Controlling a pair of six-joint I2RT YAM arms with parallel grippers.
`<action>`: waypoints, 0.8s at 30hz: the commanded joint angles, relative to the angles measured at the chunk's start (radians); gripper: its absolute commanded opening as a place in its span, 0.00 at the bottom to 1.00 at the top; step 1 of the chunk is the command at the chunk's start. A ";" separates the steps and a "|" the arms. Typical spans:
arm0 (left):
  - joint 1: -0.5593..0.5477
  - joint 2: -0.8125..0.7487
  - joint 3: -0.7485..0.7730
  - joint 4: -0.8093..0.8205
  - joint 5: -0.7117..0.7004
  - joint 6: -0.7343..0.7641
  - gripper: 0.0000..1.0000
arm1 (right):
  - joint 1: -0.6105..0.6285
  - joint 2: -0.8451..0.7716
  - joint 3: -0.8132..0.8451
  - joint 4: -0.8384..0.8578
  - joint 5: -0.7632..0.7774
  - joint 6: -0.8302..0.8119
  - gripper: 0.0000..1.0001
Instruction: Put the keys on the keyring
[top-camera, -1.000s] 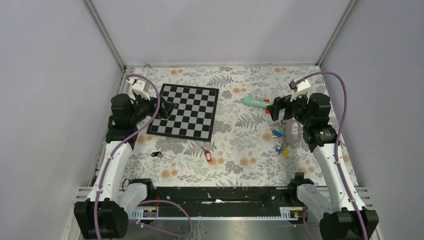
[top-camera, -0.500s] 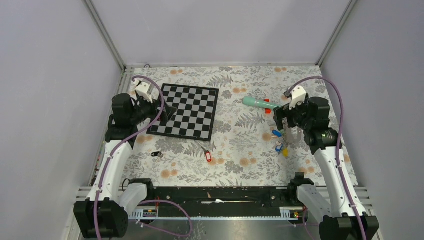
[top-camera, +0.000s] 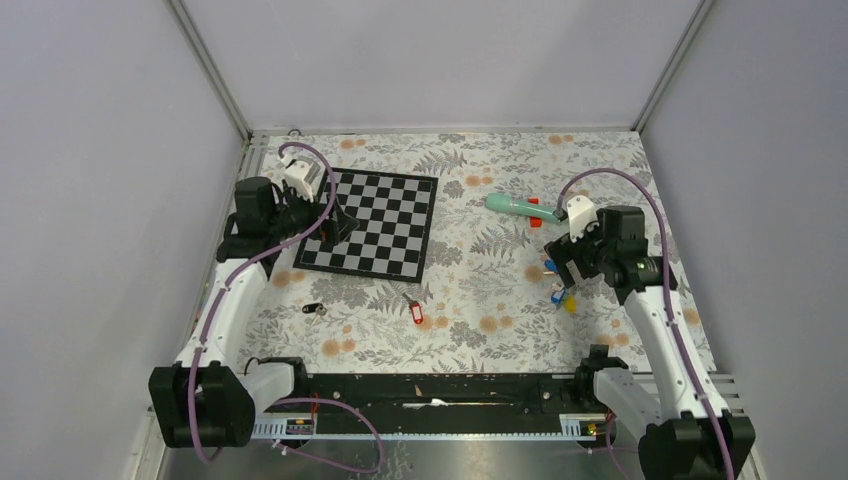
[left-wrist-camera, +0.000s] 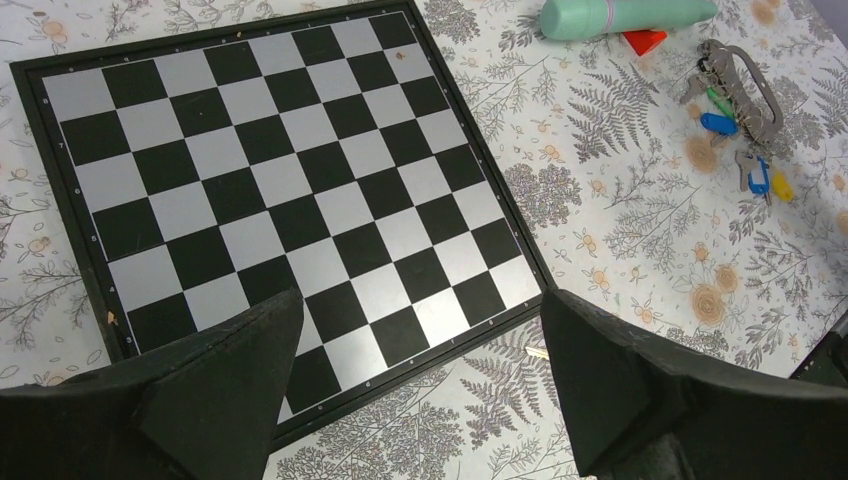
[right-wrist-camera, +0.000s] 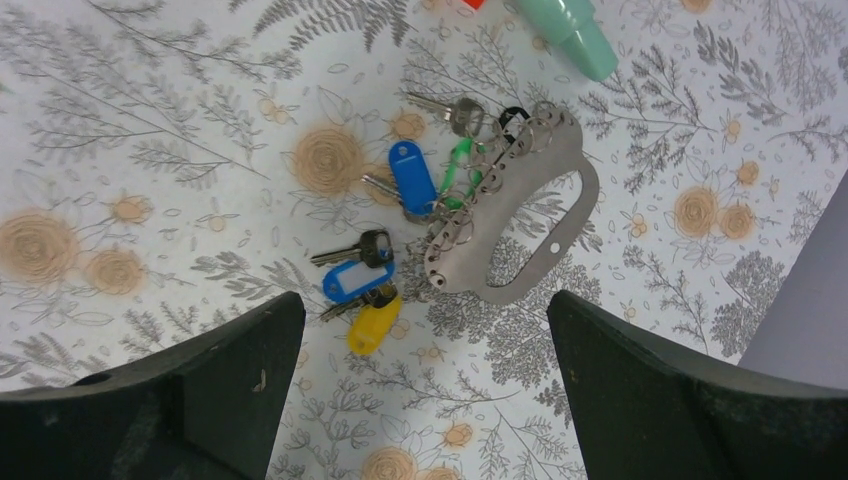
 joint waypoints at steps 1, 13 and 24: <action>-0.004 0.004 0.028 0.020 0.023 0.019 0.99 | -0.002 0.126 0.007 0.128 0.120 0.031 0.99; -0.004 0.023 0.018 0.027 0.042 0.018 0.99 | -0.065 0.496 0.188 0.128 0.091 0.077 0.91; -0.003 0.047 0.017 0.027 0.055 0.019 0.99 | -0.154 0.706 0.328 0.082 -0.007 0.123 0.57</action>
